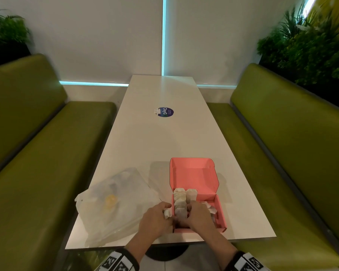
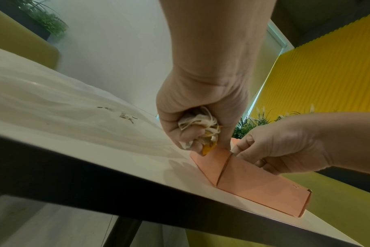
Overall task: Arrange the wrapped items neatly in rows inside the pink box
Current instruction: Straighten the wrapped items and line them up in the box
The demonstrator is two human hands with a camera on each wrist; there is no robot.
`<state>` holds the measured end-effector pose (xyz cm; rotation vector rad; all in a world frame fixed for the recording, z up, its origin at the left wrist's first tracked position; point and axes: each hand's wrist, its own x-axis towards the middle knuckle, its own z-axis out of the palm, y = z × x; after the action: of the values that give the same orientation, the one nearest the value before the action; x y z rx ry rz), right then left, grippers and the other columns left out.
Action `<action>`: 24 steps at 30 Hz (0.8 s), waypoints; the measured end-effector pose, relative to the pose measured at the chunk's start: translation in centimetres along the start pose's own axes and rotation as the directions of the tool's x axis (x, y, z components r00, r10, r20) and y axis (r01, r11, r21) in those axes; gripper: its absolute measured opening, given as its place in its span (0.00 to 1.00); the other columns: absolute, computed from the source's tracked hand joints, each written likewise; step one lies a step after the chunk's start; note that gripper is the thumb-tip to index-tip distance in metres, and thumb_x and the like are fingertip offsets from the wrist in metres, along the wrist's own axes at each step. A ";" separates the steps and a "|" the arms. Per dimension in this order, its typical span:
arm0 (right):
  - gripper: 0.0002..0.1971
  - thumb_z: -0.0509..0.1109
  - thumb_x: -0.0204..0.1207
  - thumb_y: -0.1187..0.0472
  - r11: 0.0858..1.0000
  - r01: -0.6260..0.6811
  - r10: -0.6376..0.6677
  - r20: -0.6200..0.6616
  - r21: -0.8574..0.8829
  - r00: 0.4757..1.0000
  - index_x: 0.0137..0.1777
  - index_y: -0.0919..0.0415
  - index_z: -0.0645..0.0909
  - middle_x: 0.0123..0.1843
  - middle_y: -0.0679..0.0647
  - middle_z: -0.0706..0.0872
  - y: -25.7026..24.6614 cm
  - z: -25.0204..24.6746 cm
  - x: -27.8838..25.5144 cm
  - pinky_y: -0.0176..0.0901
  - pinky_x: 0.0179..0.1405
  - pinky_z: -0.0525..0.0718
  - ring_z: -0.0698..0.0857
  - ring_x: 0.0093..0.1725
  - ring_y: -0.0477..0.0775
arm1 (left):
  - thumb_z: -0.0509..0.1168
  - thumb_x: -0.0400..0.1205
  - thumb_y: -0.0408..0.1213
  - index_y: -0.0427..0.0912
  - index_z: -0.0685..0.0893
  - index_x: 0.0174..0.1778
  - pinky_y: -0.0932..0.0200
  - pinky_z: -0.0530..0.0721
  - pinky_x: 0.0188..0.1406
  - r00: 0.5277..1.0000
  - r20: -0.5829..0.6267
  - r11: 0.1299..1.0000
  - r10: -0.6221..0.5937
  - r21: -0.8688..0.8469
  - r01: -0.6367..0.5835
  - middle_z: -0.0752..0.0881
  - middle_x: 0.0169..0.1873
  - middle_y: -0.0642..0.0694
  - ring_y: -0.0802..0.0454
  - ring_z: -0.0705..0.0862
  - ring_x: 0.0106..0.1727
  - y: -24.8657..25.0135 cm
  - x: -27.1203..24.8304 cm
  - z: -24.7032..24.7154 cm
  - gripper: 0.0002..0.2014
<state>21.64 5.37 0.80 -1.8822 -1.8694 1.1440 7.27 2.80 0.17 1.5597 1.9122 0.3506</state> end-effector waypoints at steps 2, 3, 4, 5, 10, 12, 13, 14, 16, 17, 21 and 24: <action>0.17 0.79 0.65 0.55 0.991 0.023 -0.019 0.031 -0.135 0.999 0.52 0.59 0.83 0.45 0.54 0.85 0.1 -0.9 0.3 0.32 0.42 0.79 0.79 0.42 0.45 | 0.67 0.79 0.49 0.53 0.72 0.71 0.65 0.76 0.57 1.000 -0.005 1.000 0.000 -0.012 0.000 0.82 0.64 0.52 0.55 0.81 0.60 -0.1 -0.2 -0.1 0.23; 0.12 0.78 0.66 0.58 0.984 0.020 -0.018 0.014 -0.179 1.000 0.49 0.58 0.83 0.42 0.52 0.84 0.4 -1.6 0.6 0.35 0.44 0.82 0.80 0.42 0.45 | 0.67 0.79 0.49 0.53 0.72 0.71 0.66 0.76 0.55 1.000 -0.005 1.000 -0.002 -0.022 0.002 0.82 0.64 0.51 0.55 0.81 0.60 -0.2 -0.2 -0.2 0.24; 0.08 0.76 0.67 0.61 0.980 0.008 -0.016 -0.037 -0.200 0.999 0.45 0.56 0.82 0.40 0.50 0.83 0.7 -2.4 0.8 0.33 0.42 0.82 0.80 0.41 0.45 | 0.68 0.78 0.50 0.53 0.72 0.71 0.66 0.75 0.53 1.000 -0.005 1.000 -0.005 -0.030 0.005 0.82 0.64 0.51 0.55 0.81 0.59 -0.3 -0.3 -0.3 0.24; 0.06 0.75 0.67 0.62 0.975 0.015 -0.034 -0.085 -0.220 0.996 0.43 0.54 0.82 0.40 0.49 0.84 0.9 -3.3 1.0 0.30 0.39 0.79 0.81 0.41 0.45 | 0.68 0.78 0.51 0.53 0.72 0.70 0.67 0.75 0.52 1.000 -0.005 0.999 -0.007 -0.037 0.006 0.82 0.63 0.52 0.56 0.81 0.58 -0.3 -0.3 -0.3 0.25; 0.08 0.68 0.76 0.57 0.909 -0.056 -0.073 -0.291 -0.413 0.954 0.51 0.55 0.86 0.49 0.52 0.82 2.3 -6.4 1.8 0.40 0.49 0.82 0.83 0.47 0.50 | 0.69 0.77 0.48 0.53 0.74 0.68 0.69 0.74 0.46 1.000 -0.011 0.999 -0.003 -0.052 0.003 0.84 0.57 0.53 0.60 0.78 0.47 -0.5 -0.3 -0.2 0.23; 0.12 0.65 0.78 0.51 0.853 -0.115 -0.066 -0.324 -0.509 0.944 0.55 0.52 0.86 0.53 0.52 0.81 2.4 -6.3 1.7 0.43 0.54 0.80 0.83 0.51 0.52 | 0.69 0.77 0.48 0.53 0.74 0.67 0.68 0.74 0.46 1.000 -0.011 0.998 -0.015 -0.057 0.014 0.84 0.57 0.53 0.60 0.78 0.47 -0.5 -0.2 -0.2 0.23; 0.13 0.64 0.79 0.49 0.828 -0.118 -0.075 -0.317 -0.548 0.946 0.57 0.51 0.85 0.55 0.51 0.80 2.5 -5.9 1.6 0.44 0.57 0.77 0.82 0.54 0.51 | 0.69 0.76 0.49 0.53 0.74 0.67 0.68 0.74 0.46 1.000 -0.009 0.998 -0.018 -0.061 0.018 0.84 0.57 0.53 0.59 0.78 0.47 -0.5 -0.2 -0.1 0.23; 0.14 0.64 0.78 0.46 0.818 -0.097 -0.088 -0.290 -0.568 0.953 0.57 0.48 0.84 0.57 0.50 0.78 2.6 -5.5 1.6 0.45 0.59 0.74 0.80 0.57 0.51 | 0.69 0.76 0.49 0.53 0.74 0.67 0.68 0.74 0.46 1.000 -0.008 0.998 -0.016 -0.065 0.016 0.84 0.57 0.53 0.59 0.78 0.47 -0.5 -0.2 -0.1 0.23; 0.15 0.65 0.74 0.41 0.813 -0.013 -0.135 -0.209 -0.582 0.969 0.58 0.42 0.83 0.64 0.45 0.72 2.7 -4.5 1.5 0.48 0.63 0.68 0.74 0.64 0.50 | 0.69 0.76 0.50 0.53 0.75 0.66 0.68 0.73 0.45 1.000 -0.009 0.998 -0.008 -0.066 0.008 0.84 0.56 0.53 0.60 0.78 0.47 -0.5 -0.2 -0.2 0.23; 0.16 0.64 0.73 0.39 0.802 0.021 -0.154 -0.172 -0.596 0.973 0.59 0.39 0.82 0.66 0.44 0.70 2.6 -4.0 1.4 0.49 0.64 0.66 0.71 0.67 0.50 | 0.69 0.76 0.50 0.53 0.75 0.66 0.69 0.73 0.45 1.000 -0.011 0.998 -0.004 -0.066 0.003 0.84 0.56 0.54 0.60 0.78 0.47 -0.5 -0.2 -0.2 0.23; 0.15 0.60 0.78 0.40 0.768 0.028 -0.156 -0.144 -0.639 0.977 0.60 0.39 0.82 0.67 0.49 0.72 2.8 -2.9 1.5 0.49 0.64 0.65 0.71 0.68 0.51 | 0.69 0.76 0.51 0.55 0.75 0.65 0.70 0.71 0.43 1.000 -0.025 0.998 0.009 -0.065 -0.010 0.84 0.55 0.55 0.61 0.78 0.46 -0.7 -0.2 -0.1 0.21; 0.12 0.64 0.78 0.45 0.835 0.049 -0.192 -0.206 -0.548 0.959 0.55 0.44 0.85 0.68 0.47 0.73 3.1 -3.2 1.6 0.47 0.64 0.66 0.73 0.66 0.49 | 0.69 0.76 0.53 0.54 0.77 0.61 0.70 0.73 0.43 0.998 -0.052 0.997 0.033 -0.069 -0.036 0.84 0.54 0.55 0.61 0.78 0.45 -0.7 -0.1 -0.1 0.19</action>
<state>25.85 7.51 0.34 -2.0103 -2.2734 0.3138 6.64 2.52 -0.14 1.5533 1.8930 0.4709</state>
